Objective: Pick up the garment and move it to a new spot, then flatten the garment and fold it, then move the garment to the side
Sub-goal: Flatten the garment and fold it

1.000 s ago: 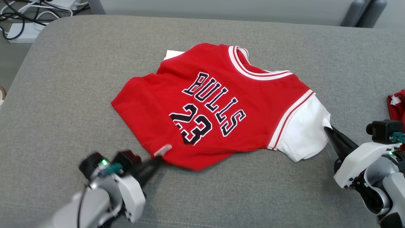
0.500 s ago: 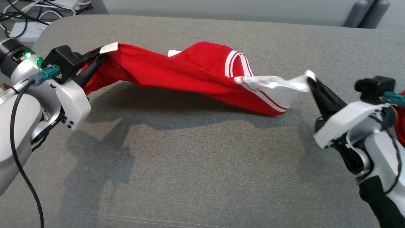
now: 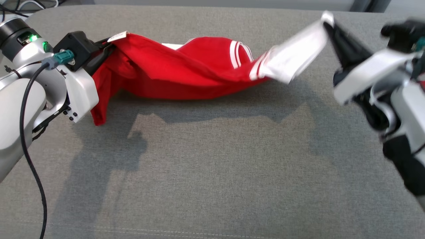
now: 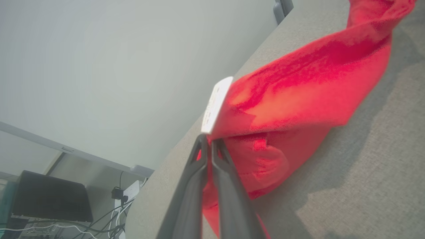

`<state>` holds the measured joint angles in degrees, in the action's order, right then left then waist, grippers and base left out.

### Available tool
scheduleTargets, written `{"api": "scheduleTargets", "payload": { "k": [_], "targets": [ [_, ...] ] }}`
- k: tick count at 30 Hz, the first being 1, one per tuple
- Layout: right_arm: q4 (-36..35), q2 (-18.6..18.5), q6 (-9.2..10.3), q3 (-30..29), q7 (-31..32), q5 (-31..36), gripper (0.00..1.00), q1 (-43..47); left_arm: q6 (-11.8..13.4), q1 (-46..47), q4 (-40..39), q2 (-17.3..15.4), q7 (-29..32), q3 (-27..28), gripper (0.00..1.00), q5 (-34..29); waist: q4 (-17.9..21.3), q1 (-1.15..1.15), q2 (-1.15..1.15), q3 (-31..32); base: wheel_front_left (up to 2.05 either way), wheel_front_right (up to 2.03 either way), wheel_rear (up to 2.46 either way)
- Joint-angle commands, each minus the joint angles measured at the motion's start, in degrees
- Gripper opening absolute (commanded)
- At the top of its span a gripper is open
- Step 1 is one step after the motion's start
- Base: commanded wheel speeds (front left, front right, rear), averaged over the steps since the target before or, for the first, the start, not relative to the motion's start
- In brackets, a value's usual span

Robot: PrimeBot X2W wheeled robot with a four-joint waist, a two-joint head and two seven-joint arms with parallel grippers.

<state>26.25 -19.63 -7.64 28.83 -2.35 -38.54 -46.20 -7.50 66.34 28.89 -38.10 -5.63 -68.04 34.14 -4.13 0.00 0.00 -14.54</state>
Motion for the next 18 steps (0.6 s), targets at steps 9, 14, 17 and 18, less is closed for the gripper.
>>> {"api": "scheduleTargets", "payload": {
  "k": [9, 14, 17, 18],
  "targets": [
    [11.4, 4.7, 0.15, -4.6, -6.0, 0.8, 0.00, -24.9, 0.5, 18.7, 2.9, -5.0, -2.5, -2.5, 0.00, 4.6, 2.1, 0.00, 0.00, -5.1, 0.00, 0.00, 0.00],
    [13.4, 6.1, 0.15, -8.3, -12.1, 3.4, 0.00, -30.5, 3.2, 23.4, 4.6, -2.0, -9.3, 2.7, 0.00, -0.9, 2.2, 0.00, 0.00, -5.1, 0.00, 0.00, 0.00],
    [9.0, 4.3, 0.15, -5.0, -12.5, 1.4, 0.00, -25.0, 1.7, 14.6, -3.7, -2.3, -9.3, 8.2, 0.00, -2.4, 2.2, 0.00, 0.00, -4.7, 0.00, 0.00, 0.00],
    [7.2, 3.4, 0.15, -2.8, -12.0, 0.2, 0.00, -22.7, 1.5, 11.2, -5.8, -2.4, -9.3, 9.9, 0.00, -2.2, 2.3, 0.00, 0.00, -4.7, 0.00, 0.00, 0.00]
  ]
}}
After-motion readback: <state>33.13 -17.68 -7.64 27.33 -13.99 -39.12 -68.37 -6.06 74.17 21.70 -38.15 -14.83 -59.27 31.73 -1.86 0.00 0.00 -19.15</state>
